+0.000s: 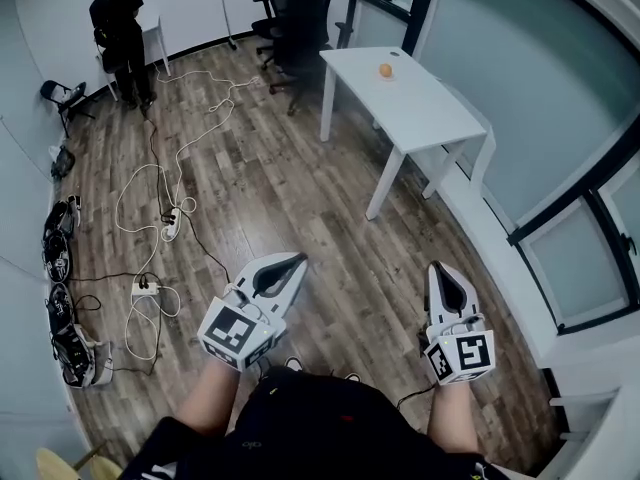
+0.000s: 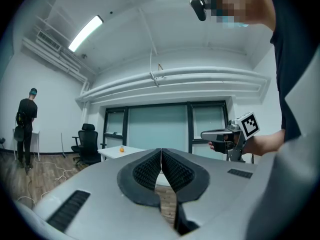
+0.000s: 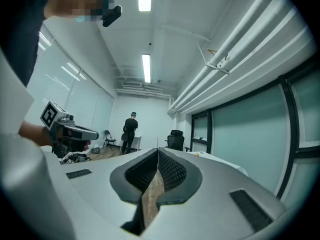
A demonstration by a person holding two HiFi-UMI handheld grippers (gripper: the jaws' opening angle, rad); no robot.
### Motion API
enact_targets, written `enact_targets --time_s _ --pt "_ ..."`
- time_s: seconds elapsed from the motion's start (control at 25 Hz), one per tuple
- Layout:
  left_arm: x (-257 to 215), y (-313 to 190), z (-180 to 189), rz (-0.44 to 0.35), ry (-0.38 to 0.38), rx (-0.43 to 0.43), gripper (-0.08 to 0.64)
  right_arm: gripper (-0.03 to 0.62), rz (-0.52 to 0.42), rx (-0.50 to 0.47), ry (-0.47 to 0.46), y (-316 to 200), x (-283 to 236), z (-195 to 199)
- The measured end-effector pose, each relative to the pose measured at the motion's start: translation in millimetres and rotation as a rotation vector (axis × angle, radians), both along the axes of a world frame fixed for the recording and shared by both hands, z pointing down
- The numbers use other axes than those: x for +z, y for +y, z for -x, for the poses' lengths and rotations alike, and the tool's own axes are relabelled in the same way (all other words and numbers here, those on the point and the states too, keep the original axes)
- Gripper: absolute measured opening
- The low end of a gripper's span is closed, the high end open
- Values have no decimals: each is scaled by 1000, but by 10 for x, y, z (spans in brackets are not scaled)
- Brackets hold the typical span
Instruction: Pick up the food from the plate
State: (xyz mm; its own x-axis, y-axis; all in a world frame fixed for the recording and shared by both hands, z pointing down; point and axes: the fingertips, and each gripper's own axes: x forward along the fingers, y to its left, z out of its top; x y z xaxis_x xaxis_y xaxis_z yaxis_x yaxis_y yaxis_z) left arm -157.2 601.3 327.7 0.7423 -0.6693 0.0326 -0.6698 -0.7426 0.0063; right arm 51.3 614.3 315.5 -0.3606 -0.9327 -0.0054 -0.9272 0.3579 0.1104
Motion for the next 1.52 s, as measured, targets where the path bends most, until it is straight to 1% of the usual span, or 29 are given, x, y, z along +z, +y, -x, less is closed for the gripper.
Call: enact_targets --time_s 0.24,0.52,0.76,0.92,1.08,1.36,1.52 --pt "165 -120 387 29 -14 -22 23 25 10 -4 11 -56 123 421" --pt "287 -236 754 49 -7 -32 23 25 27 10 11 -255 202 709" --pt "360 -562 860 51 -17 -41 23 25 35 -32 14 -669 254 891" --pt "369 -850 798 46 -26 -50 23 25 36 -54 9 -994 309 872" --pt "357 -1247 671 42 -41 -47 23 25 22 -72 7 -1440 278 779" --pt "311 -2118 174 20 -64 -34 23 25 15 -83 -2 -2328 266 335" --pt "221 -2656 -166 9 -55 -39 23 25 8 -102 8 -2867 187 24"
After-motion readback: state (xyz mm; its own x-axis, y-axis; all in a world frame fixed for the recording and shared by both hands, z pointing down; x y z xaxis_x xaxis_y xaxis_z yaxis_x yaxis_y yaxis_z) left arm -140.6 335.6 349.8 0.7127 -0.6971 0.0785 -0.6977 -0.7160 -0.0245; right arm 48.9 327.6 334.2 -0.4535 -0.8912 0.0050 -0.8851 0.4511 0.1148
